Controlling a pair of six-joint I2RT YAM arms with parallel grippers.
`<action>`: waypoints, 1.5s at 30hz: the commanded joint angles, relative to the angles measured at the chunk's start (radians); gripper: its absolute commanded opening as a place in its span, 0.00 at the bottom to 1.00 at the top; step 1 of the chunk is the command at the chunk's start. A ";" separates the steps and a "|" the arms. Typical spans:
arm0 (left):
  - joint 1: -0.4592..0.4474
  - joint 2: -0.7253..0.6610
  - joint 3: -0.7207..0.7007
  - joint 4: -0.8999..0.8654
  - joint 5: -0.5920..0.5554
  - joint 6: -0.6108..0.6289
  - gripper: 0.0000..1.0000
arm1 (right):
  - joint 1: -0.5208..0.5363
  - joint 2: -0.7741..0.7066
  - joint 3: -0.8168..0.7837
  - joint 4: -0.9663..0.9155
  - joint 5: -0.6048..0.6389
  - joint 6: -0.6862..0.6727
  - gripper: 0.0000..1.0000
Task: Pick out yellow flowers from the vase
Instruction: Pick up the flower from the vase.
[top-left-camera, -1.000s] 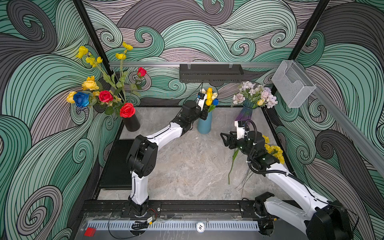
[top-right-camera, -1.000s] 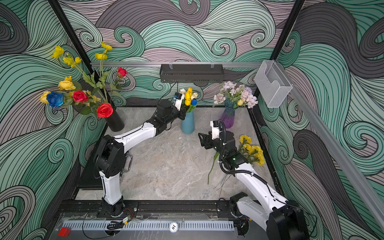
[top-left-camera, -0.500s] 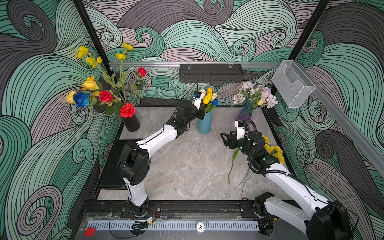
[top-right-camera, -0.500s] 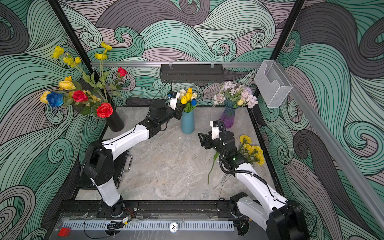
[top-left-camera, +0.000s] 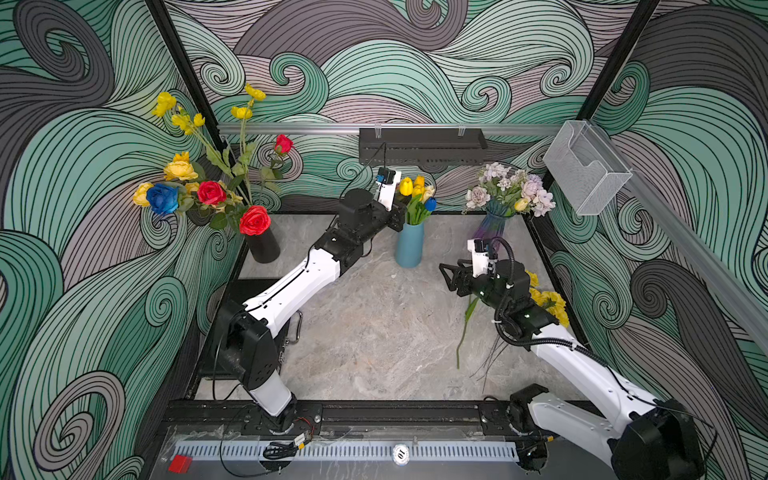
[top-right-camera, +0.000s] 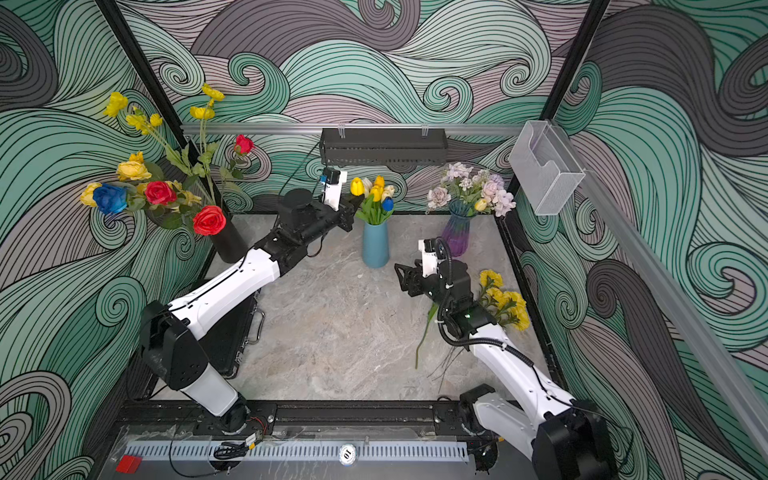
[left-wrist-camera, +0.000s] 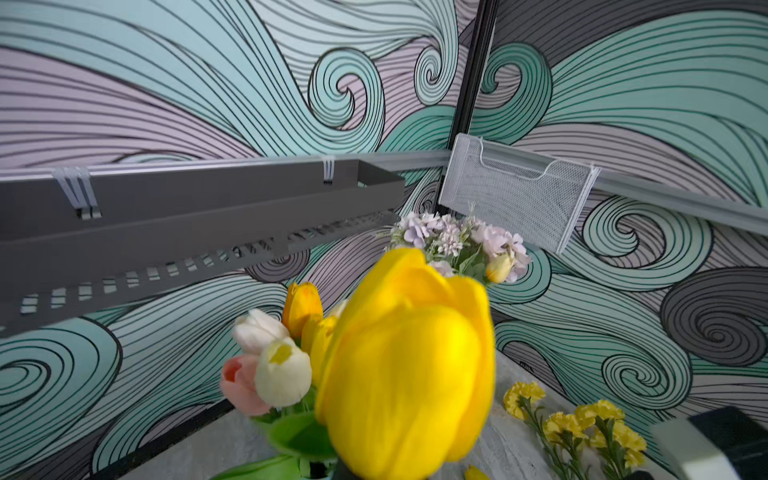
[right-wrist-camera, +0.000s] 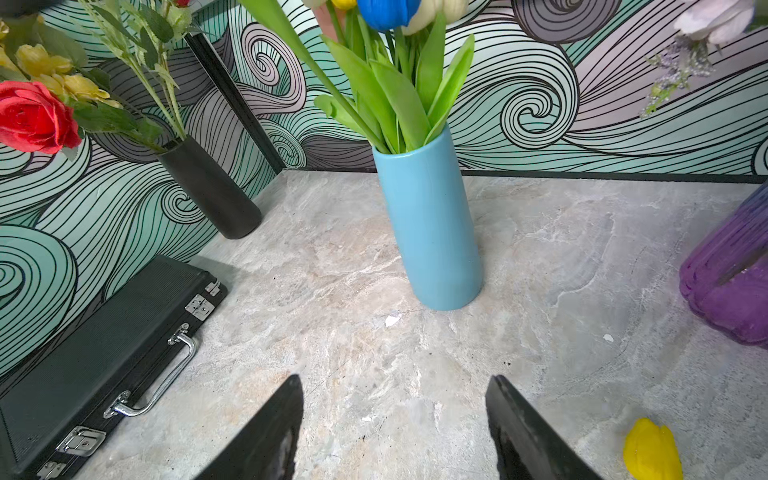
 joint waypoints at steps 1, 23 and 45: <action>-0.011 -0.068 0.082 -0.121 0.016 0.007 0.04 | 0.021 -0.008 0.034 0.050 -0.024 -0.071 0.69; -0.012 -0.300 0.049 -0.527 0.272 -0.105 0.03 | 0.206 0.061 0.171 0.088 -0.143 -0.317 0.64; -0.012 -0.331 -0.126 -0.500 0.122 -0.175 0.25 | 0.272 0.137 0.222 -0.036 -0.162 -0.217 0.00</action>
